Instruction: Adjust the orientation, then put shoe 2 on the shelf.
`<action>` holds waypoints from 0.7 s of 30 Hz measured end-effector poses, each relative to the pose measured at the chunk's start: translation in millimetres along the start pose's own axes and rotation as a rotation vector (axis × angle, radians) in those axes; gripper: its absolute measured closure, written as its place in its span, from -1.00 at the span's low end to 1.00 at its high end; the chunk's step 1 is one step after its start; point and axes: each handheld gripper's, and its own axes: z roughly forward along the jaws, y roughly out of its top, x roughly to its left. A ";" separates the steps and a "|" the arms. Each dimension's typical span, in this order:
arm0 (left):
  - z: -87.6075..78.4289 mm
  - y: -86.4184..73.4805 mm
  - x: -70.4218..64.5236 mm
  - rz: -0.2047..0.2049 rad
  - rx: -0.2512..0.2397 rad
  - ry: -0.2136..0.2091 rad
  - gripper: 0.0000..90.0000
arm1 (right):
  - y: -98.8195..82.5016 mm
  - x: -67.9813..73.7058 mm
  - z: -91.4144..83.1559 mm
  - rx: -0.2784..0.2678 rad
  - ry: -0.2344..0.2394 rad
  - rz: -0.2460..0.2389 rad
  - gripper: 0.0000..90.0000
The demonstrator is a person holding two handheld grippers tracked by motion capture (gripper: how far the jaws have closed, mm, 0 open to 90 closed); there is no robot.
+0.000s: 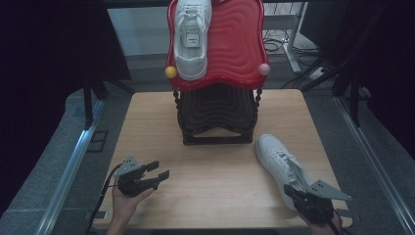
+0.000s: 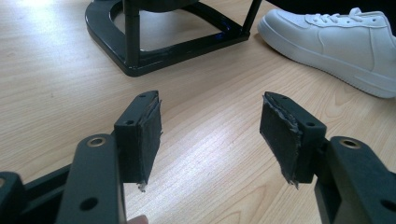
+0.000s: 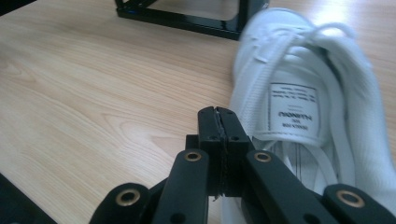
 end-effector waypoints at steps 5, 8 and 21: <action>1.1 -0.3 -0.3 0.000 0.003 0.002 -0.13 | -3.3 -11.1 -4.1 -0.011 0.000 0.017 1.00; 1.2 -0.4 -0.6 0.000 0.003 0.002 -0.13 | -3.6 -10.9 -3.5 -0.014 0.013 0.010 1.00; 3.3 0.7 0.8 -0.019 0.001 -0.013 -0.13 | 17.2 -15.7 -12.2 -0.158 0.088 0.021 0.27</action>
